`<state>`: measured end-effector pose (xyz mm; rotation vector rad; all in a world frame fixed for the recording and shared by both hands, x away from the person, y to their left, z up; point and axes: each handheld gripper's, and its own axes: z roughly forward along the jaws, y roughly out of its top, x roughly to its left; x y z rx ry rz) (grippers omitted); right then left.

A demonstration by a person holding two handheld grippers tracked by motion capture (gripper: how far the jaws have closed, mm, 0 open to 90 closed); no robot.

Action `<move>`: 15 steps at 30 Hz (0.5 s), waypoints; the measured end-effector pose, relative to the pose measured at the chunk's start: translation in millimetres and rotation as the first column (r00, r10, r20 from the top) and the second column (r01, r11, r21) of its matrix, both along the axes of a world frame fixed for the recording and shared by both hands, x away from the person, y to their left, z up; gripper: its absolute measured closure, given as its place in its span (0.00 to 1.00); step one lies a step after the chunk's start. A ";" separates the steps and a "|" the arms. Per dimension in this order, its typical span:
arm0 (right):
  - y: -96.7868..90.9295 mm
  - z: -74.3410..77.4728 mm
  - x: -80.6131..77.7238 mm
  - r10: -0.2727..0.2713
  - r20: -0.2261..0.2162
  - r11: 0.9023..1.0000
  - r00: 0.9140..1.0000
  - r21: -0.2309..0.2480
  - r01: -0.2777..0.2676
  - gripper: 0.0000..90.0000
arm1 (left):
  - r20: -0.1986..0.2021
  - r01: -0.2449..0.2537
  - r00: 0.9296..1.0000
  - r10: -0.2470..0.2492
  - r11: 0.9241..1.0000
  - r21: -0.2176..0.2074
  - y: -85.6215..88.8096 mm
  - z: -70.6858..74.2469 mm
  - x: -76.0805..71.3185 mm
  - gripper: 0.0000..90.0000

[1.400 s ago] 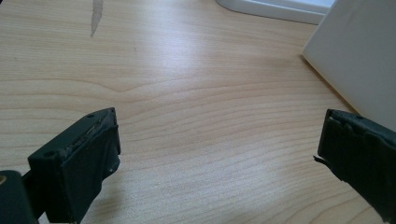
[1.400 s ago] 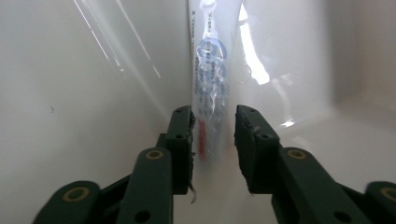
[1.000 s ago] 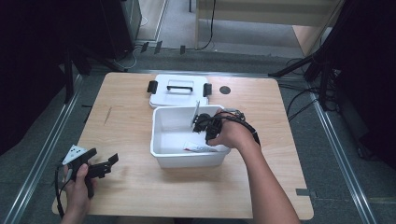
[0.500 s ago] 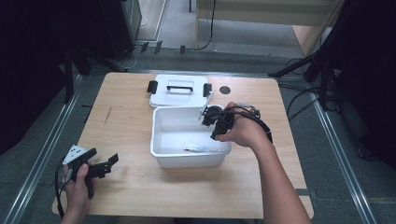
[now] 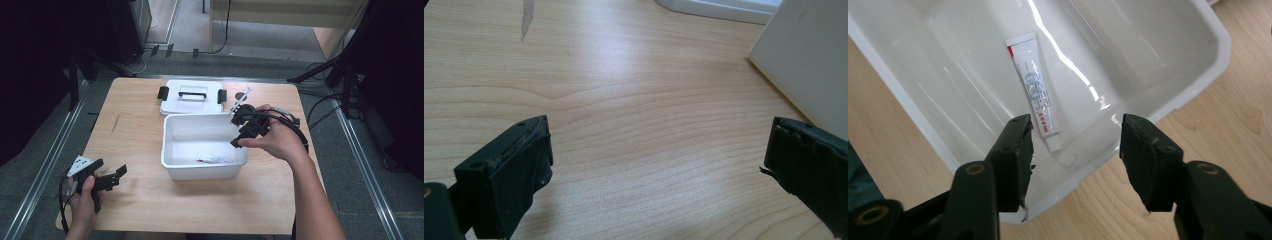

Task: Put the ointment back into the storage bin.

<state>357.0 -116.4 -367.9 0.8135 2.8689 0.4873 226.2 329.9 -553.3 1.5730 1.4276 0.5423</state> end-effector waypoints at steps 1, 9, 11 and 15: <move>-2.3 1.1 -0.9 -0.001 0.004 1.000 1.000 0.008 0.000 0.47 | 0.000 0.000 1.000 0.000 1.000 0.000 -0.1 0.0 0.1 0.00; -19.8 3.0 -14.5 -0.066 0.095 0.998 0.993 0.016 0.065 0.00 | -0.001 0.001 1.000 -0.001 1.000 0.000 0.0 0.0 0.1 0.00; -24.9 1.3 -15.8 -0.097 0.088 0.995 0.991 0.044 0.093 0.00 | 0.000 0.001 1.000 -0.001 1.000 0.001 0.1 0.0 0.0 0.00; -38.4 -5.4 -18.1 -0.143 0.089 0.987 0.986 0.093 0.135 0.00 | -0.003 0.002 1.000 -0.002 1.000 0.005 0.2 0.1 0.0 0.00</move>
